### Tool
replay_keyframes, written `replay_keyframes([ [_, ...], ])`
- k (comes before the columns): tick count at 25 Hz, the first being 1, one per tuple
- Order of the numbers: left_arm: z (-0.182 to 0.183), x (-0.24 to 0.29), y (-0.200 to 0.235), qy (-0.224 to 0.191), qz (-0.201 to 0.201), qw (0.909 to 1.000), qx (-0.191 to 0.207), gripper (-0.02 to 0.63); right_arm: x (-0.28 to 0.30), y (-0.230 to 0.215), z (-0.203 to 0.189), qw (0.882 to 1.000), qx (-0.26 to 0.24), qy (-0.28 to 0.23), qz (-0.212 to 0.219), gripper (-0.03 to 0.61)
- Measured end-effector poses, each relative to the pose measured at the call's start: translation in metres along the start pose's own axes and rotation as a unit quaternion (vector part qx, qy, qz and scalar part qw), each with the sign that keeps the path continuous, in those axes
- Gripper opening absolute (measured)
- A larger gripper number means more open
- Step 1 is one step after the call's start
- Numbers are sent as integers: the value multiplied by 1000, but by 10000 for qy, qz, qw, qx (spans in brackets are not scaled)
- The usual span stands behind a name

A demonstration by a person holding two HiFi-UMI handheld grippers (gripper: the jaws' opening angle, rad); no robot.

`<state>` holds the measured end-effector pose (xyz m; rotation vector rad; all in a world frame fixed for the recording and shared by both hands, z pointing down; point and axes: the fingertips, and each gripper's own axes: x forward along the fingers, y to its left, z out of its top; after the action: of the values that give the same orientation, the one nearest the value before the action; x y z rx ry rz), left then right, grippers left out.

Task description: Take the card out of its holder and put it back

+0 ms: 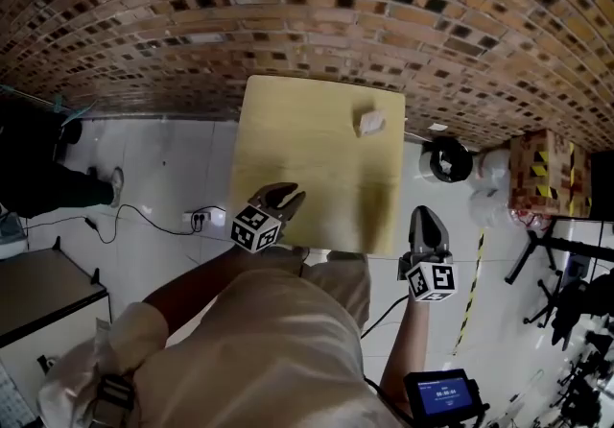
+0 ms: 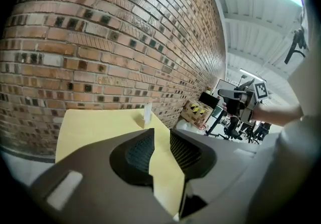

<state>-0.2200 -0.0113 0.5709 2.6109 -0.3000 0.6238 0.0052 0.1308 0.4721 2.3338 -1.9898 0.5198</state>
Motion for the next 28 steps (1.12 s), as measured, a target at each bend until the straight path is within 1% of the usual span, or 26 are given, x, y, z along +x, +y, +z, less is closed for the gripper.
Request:
replay_keyframes([
  [5, 15, 13, 9, -102, 192, 9998, -38, 111, 24, -14, 10, 9995, -151, 136, 229, 21],
  [9, 30, 24, 19, -196, 463, 9987, -128, 112, 51, -27, 21, 9980, -262, 251, 524, 21],
  [11, 38, 31, 22, -246, 618, 9976, -191, 114, 65, -35, 25, 9963, -403, 355, 669, 21],
  [14, 49, 39, 25, -303, 850, 9956, -270, 115, 85, -47, 26, 9926, -609, 490, 933, 21],
  [19, 65, 62, 30, -319, 1190, 9919, -295, 117, 120, -68, 28, 9845, -849, 703, 1364, 21],
  [25, 97, 97, 29, -521, 1463, 9876, -222, 124, 155, -90, 34, 9752, -983, 798, 1817, 21],
  [28, 108, 109, 30, -613, 1579, 9853, -208, 130, 170, -94, 33, 9701, -1038, 859, 2018, 21],
])
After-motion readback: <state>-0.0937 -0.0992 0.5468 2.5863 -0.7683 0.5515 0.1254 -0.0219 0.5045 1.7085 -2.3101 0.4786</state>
